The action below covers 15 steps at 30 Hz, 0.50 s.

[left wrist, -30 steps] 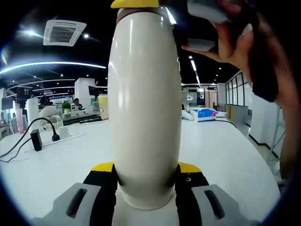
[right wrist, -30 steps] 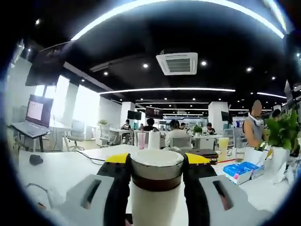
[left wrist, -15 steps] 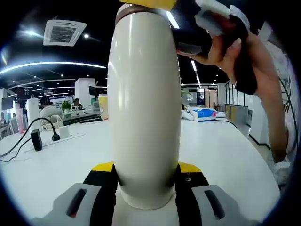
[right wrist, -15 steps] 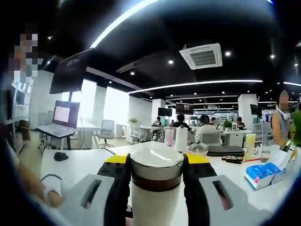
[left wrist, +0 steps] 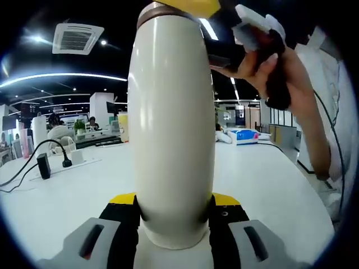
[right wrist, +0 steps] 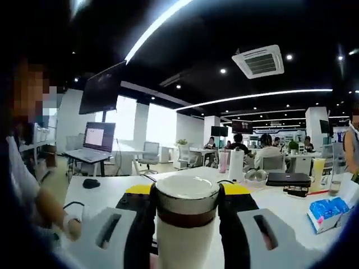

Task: Grasp the water cup twist off the cup lid place the cup lid on the table

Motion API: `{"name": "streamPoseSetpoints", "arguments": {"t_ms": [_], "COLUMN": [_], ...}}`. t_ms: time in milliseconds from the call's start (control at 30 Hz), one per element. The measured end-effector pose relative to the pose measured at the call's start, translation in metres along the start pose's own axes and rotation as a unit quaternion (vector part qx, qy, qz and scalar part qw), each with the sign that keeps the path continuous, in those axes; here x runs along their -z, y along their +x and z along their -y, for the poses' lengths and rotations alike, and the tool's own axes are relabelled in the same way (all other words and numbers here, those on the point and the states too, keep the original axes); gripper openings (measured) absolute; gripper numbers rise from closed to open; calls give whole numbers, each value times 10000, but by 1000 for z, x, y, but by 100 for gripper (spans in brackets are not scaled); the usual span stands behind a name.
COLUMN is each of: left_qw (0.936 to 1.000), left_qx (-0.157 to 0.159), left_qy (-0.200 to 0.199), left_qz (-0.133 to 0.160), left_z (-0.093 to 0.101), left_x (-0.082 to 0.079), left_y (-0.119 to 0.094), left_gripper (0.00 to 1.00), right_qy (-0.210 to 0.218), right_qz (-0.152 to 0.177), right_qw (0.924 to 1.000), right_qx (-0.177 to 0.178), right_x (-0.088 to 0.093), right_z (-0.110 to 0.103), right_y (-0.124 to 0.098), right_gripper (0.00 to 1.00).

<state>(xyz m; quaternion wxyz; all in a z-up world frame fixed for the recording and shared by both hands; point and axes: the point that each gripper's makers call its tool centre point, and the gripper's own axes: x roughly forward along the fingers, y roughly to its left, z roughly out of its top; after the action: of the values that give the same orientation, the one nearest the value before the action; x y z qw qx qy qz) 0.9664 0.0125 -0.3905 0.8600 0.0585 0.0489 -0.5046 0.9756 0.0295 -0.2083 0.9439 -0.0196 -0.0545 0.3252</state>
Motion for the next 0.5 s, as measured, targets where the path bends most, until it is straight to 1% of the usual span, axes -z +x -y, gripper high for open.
{"name": "streamPoseSetpoints", "arguments": {"t_ms": [67, 233, 400, 500], "left_qw": [10000, 10000, 10000, 10000], "left_qx": [-5, -6, -11, -11], "left_qy": [2, 7, 3, -3], "left_qz": [-1, -2, -1, -1], "left_z": [-1, -1, -2, -2], "left_x": [0, 0, 0, 0], "left_y": [0, 0, 1, 1], "left_gripper": [49, 49, 49, 49], "right_qy": [1, 54, 81, 126], "right_qz": [-10, 28, 14, 7], "right_qw": [10000, 9986, 9970, 9952], "right_qx": [-73, -521, -766, -973], "right_x": [0, 0, 2, 3], "right_z": [-1, -3, -6, -8], "right_y": [0, 1, 2, 2], "right_gripper": [46, 46, 46, 46]}}
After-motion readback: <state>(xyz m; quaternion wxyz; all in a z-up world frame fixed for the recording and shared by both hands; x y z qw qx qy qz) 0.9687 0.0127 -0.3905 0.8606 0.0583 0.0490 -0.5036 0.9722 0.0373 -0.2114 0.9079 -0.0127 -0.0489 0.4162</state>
